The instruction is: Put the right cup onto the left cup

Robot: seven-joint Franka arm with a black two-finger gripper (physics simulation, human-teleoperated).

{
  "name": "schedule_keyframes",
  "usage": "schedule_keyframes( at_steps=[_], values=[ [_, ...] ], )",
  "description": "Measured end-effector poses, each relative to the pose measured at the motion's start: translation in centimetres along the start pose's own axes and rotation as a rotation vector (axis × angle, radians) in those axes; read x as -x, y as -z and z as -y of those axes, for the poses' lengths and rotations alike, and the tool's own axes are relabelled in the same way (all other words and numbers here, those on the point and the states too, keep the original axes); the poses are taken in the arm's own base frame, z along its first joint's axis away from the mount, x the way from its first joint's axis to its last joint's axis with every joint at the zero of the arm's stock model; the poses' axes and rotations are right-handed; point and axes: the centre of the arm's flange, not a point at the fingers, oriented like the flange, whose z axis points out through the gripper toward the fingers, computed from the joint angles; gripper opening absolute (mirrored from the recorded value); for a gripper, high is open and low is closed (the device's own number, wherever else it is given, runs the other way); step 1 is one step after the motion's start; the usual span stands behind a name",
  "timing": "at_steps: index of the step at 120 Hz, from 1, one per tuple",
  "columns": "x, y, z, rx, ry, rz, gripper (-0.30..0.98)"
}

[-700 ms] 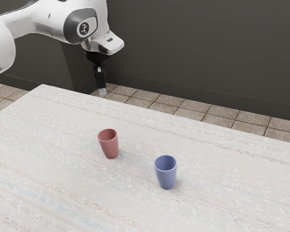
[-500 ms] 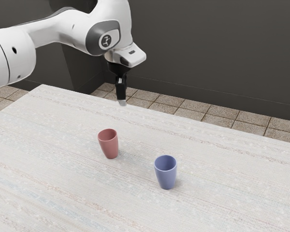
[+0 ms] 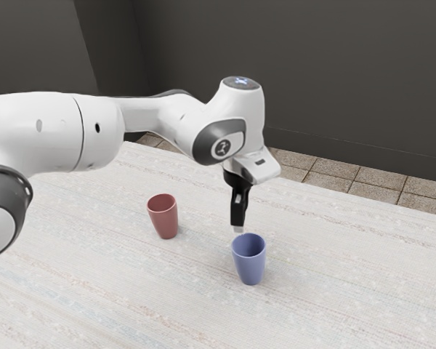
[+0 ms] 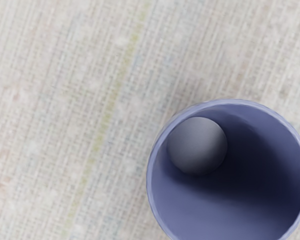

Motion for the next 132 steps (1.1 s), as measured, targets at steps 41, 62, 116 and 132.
schedule_keyframes(
  at_steps=[41,62,116,132],
  values=[
    [-0.9,-5.4,-1.0,0.024,0.033,0.004,0.47],
    [-2.0,-5.1,-1.2,0.000,0.036,-0.014,0.15],
    [-2.2,-5.5,-0.6,-0.028,0.086,-0.038,-0.08],
    [-2.2,-4.3,-0.7,-0.045,0.100,-0.053,-0.09]
  ],
)
